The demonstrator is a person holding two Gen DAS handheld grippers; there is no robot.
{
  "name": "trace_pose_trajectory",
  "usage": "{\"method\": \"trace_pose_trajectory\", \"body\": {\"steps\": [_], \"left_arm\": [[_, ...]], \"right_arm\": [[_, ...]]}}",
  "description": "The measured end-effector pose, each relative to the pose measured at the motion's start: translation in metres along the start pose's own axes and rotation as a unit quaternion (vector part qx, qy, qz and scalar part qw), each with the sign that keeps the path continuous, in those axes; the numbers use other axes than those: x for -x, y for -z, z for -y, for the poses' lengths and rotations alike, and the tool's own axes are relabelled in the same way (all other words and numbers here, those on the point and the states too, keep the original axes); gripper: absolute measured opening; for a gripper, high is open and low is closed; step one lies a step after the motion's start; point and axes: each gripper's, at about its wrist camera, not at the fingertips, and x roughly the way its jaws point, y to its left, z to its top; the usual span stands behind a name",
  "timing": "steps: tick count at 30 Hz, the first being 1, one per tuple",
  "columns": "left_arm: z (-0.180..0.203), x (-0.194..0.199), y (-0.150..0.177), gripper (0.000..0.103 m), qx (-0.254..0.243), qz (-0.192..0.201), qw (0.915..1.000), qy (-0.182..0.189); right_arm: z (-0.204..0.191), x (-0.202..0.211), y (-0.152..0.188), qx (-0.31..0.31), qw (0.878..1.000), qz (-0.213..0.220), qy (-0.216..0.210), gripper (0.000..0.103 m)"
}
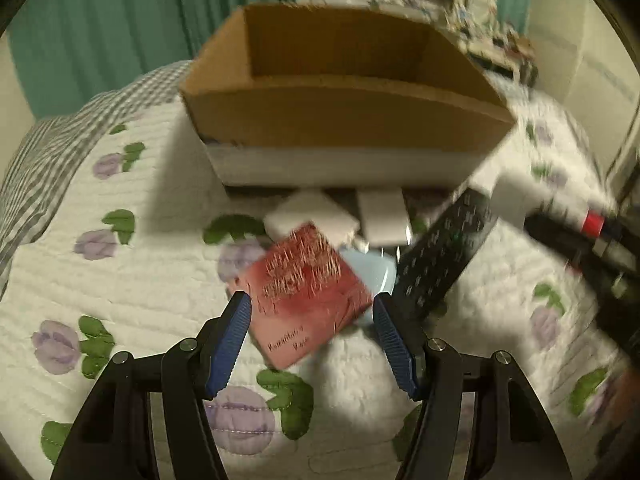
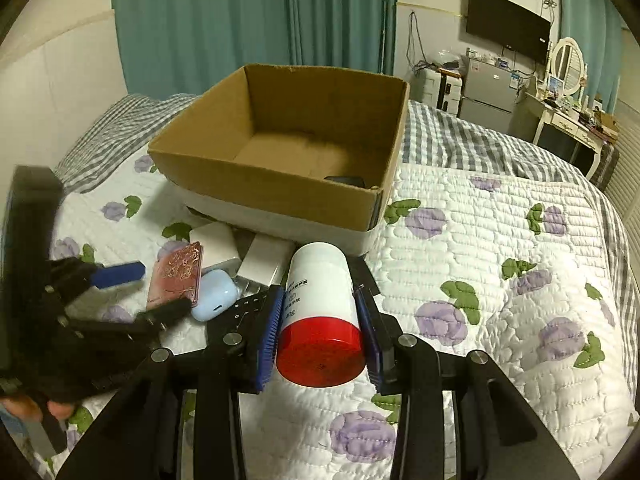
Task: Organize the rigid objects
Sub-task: 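Grasp the pink rose-printed card edgewise with the left gripper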
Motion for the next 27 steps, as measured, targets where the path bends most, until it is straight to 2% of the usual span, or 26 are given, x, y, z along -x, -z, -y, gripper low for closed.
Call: {"method": "trace_pose_trajectory", "body": {"steps": [3,5,10,13,15,16,17,21,22,23,27], "left_arm": [[0.002,-0.009,0.007,0.066,-0.018,-0.012,0.9996,-0.018],[0.002,-0.013,0.006,0.066,-0.023,-0.015,0.9995,-0.015],[0.008,-0.011,0.007,0.065,-0.060,0.007,0.9974,-0.040],[0.002,-0.007,0.006,0.063,-0.052,0.016,0.9970,-0.054],[-0.003,-0.001,0.004,0.051,-0.043,0.026,0.9970,-0.059],[-0.007,0.001,0.003,0.038,-0.035,0.029,0.9972,-0.059],[-0.010,0.002,0.001,0.033,-0.027,0.031,0.9973,-0.060],[-0.018,-0.008,-0.006,0.031,-0.014,0.020,0.9984,-0.052],[-0.018,-0.011,-0.008,0.019,-0.013,0.020,0.9985,-0.049],[-0.018,-0.013,-0.010,0.000,-0.017,0.022,0.9983,-0.050],[-0.011,0.011,-0.009,0.000,-0.020,0.055,0.9977,-0.034]], "right_arm": [[-0.002,-0.003,0.003,0.003,1.000,-0.003,-0.003,0.036],[-0.001,-0.006,0.005,0.003,1.000,-0.006,-0.004,0.036],[-0.001,-0.005,0.006,0.001,1.000,-0.008,-0.005,0.036],[-0.002,-0.004,0.006,0.000,1.000,-0.008,-0.006,0.036],[-0.002,-0.004,0.006,0.001,1.000,-0.009,-0.006,0.036],[-0.002,-0.005,0.006,0.002,1.000,-0.009,-0.006,0.036],[-0.002,-0.005,0.007,0.001,1.000,-0.010,-0.007,0.036],[-0.002,-0.008,0.008,0.000,1.000,-0.017,-0.008,0.036],[-0.003,-0.008,0.009,0.001,1.000,-0.017,-0.008,0.036],[-0.003,-0.008,0.009,0.001,1.000,-0.017,-0.008,0.036],[-0.004,-0.002,0.007,0.003,1.000,-0.008,-0.003,0.036]]}}
